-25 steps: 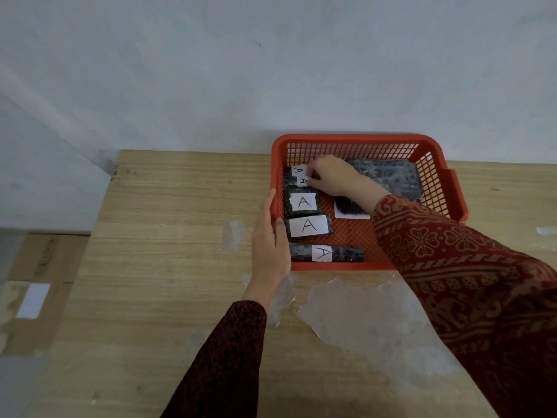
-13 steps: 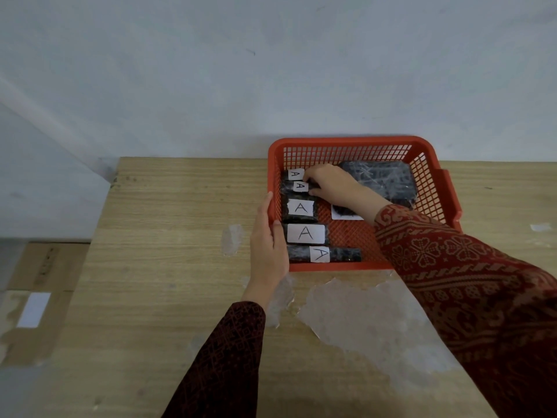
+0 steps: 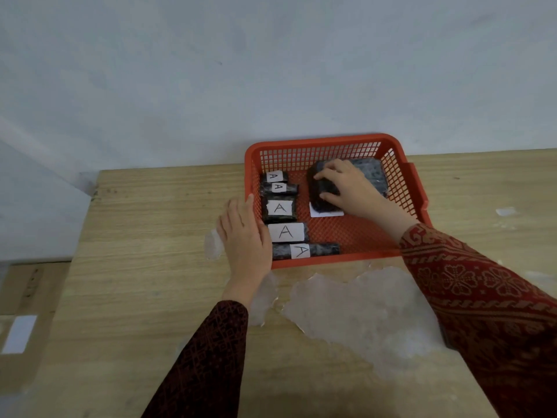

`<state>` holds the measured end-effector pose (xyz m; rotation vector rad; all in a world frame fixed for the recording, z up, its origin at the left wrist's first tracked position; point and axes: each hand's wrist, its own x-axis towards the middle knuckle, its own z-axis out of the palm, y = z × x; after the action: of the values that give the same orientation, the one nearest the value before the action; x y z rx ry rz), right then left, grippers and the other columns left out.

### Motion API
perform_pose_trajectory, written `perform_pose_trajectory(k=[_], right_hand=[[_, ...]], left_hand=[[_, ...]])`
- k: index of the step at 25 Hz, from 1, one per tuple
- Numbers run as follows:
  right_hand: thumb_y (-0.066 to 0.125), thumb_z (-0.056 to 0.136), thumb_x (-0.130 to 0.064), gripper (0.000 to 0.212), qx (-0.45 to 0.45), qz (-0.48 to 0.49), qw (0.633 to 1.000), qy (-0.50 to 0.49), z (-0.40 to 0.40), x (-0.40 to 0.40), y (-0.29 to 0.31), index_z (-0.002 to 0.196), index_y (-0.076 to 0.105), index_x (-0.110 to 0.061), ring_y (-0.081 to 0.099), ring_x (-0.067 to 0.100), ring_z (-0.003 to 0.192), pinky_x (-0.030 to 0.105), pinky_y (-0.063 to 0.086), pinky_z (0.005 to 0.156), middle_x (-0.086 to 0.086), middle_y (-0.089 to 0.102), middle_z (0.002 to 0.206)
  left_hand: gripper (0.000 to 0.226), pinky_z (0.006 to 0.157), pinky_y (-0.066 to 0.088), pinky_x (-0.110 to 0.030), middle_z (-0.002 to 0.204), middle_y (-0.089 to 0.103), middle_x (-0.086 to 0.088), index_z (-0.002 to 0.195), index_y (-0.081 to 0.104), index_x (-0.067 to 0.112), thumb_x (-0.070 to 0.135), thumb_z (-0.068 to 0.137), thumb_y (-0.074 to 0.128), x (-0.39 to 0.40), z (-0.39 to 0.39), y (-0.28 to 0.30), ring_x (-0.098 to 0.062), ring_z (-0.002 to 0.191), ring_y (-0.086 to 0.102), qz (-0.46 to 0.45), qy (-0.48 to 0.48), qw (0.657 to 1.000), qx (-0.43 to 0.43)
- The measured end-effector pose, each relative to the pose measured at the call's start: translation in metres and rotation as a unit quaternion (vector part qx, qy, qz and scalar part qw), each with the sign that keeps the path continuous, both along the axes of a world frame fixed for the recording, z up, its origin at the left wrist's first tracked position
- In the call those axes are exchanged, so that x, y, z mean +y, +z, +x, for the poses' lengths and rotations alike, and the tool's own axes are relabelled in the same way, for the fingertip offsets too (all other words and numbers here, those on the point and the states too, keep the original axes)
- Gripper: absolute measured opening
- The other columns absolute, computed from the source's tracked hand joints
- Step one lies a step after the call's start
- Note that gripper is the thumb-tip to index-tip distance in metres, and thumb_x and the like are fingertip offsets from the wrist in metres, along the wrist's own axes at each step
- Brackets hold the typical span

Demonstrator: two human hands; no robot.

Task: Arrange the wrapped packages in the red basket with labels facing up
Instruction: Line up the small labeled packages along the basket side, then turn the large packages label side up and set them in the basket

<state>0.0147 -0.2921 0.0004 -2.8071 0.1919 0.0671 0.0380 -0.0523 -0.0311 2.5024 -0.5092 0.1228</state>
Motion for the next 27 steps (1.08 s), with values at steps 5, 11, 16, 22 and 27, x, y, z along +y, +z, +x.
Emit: perform_pose_trajectory(k=[5, 11, 16, 22, 27], right_hand=[[0.069, 0.083, -0.021, 0.054, -0.033, 0.067, 0.983, -0.167, -0.048, -0.032, -0.009, 0.132, 0.048, -0.012, 0.030, 0.038, 0.136, 0.051, 0.029, 0.114, 0.020, 0.034, 0.144], [0.068, 0.083, -0.014, 0.067, -0.037, 0.203, 0.934, -0.291, -0.058, -0.045, -0.018, 0.141, 0.033, -0.007, 0.041, 0.036, 0.130, 0.042, 0.034, 0.109, 0.022, 0.044, 0.140], [0.076, 0.075, -0.022, 0.078, -0.140, 0.170, 0.950, -0.222, -0.070, -0.047, -0.015, 0.141, 0.034, -0.018, 0.043, 0.025, 0.120, 0.037, 0.038, 0.099, 0.007, 0.050, 0.139], [0.073, 0.080, -0.021, 0.071, -0.226, 0.240, 0.913, -0.241, -0.054, -0.060, 0.000, 0.138, 0.032, -0.015, 0.052, 0.020, 0.121, 0.034, 0.042, 0.100, 0.010, 0.055, 0.134], [0.070, 0.082, -0.037, 0.057, -0.209, 0.206, 0.913, -0.282, -0.029, -0.067, -0.003, 0.117, 0.037, -0.007, 0.058, 0.027, 0.101, 0.033, 0.045, 0.077, 0.015, 0.060, 0.112]], left_hand=[[0.040, 0.107, 0.035, -0.045, 0.128, 0.058, -0.016, 0.128, 0.055, 0.007, 0.011, 0.089, 0.052, -0.041, 0.000, 0.015, -0.033, 0.122, 0.052, 0.009, -0.130, 0.990, -0.044], [0.047, 0.103, 0.041, -0.043, 0.135, 0.054, -0.016, 0.141, 0.040, 0.009, 0.016, 0.096, 0.048, -0.118, 0.004, 0.007, -0.031, 0.122, 0.051, 0.022, -0.189, 0.971, 0.144], [0.051, 0.101, 0.036, -0.029, 0.128, 0.052, -0.014, 0.138, 0.049, 0.015, 0.024, 0.089, 0.063, -0.130, 0.018, 0.011, -0.027, 0.118, 0.050, -0.112, -0.065, 0.972, 0.195], [0.052, 0.099, 0.037, -0.026, 0.131, 0.057, -0.009, 0.134, 0.052, 0.015, 0.040, 0.089, 0.061, -0.135, 0.039, 0.025, -0.021, 0.121, 0.051, -0.188, -0.047, 0.953, 0.231], [0.039, 0.084, 0.049, -0.024, 0.101, 0.062, 0.009, 0.121, 0.057, 0.013, 0.038, 0.091, 0.059, -0.128, 0.039, 0.022, -0.009, 0.098, 0.061, -0.288, -0.014, 0.926, 0.244]])
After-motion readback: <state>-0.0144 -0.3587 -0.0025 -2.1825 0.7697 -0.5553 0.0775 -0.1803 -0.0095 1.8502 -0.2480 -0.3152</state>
